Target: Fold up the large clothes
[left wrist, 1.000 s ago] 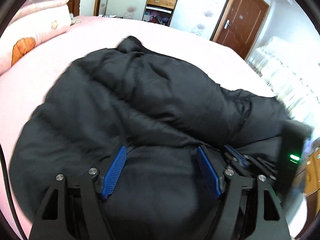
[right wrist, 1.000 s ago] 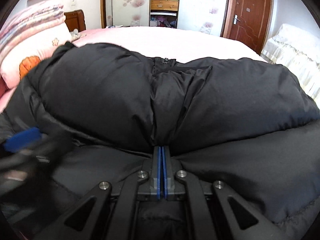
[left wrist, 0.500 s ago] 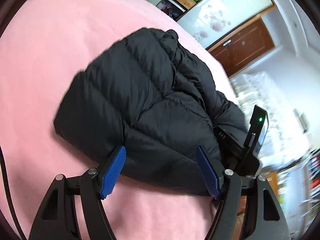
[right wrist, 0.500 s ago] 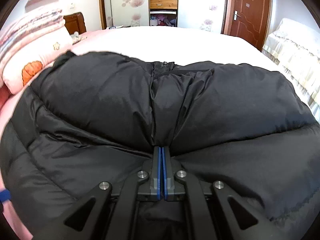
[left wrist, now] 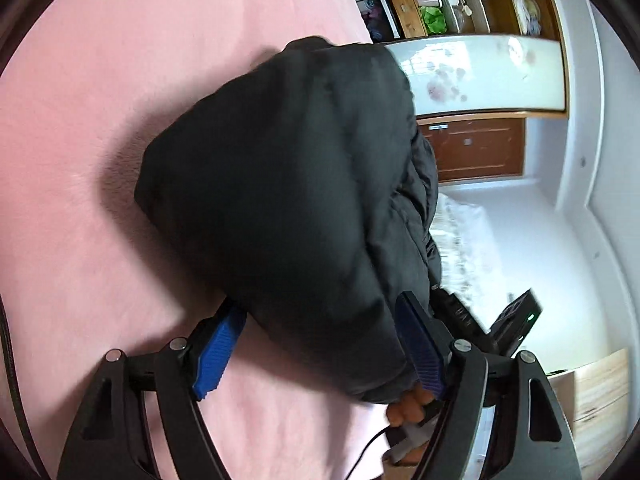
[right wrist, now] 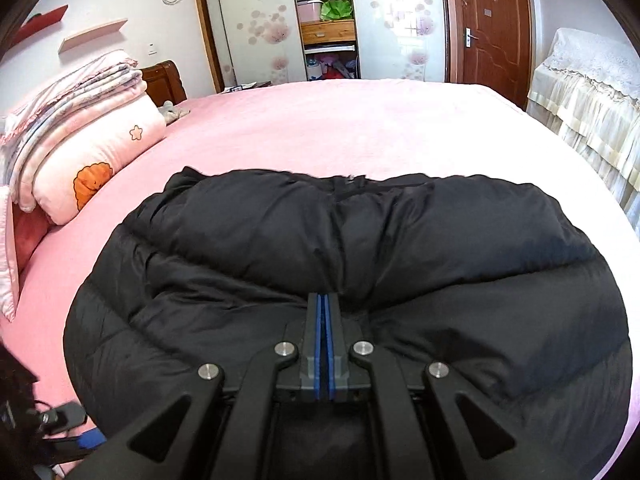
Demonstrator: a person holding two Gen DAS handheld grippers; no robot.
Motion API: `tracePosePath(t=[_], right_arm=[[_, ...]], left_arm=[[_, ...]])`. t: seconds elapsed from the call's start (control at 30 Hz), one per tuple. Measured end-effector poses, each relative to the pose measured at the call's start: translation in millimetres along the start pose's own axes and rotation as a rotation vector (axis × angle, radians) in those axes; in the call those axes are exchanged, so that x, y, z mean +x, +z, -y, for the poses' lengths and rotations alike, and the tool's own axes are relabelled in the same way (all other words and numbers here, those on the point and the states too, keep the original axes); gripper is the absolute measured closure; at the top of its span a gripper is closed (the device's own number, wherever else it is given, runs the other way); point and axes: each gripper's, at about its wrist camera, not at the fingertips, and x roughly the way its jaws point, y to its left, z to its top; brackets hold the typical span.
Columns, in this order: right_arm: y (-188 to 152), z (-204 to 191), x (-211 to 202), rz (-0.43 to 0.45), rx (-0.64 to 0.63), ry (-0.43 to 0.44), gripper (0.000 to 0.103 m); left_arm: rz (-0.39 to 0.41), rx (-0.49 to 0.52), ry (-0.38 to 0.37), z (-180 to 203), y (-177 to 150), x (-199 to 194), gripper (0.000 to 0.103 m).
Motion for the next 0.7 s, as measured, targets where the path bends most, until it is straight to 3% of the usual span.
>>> tracePosePath(t=[0.13,0.37,0.47,0.7], right_arm=[[-14.6,-1.6,19.4,-0.046,0.002,-0.003,0.101],[-21.0,0.0,33.5,-0.062,0.015,-0.014,0.101],[-23.2,0.9,37.1,-0.064,0.011,-0.013,0.101],[-28.7,0.9,38.4,-0.063,0.004,-0.003,0.101]], left_arm=[[0.021,0.006,-0.068,-11.1,6.7,11.4,0.026],[0.037,0.108,-0.225,17.2,9.6,25.5,0.010],[0.048,0.097,-0.196,19.4,8.2,37.2,0.001],[0.069,-0.002,-0.114,13.7,18.7,76.6,0.001]])
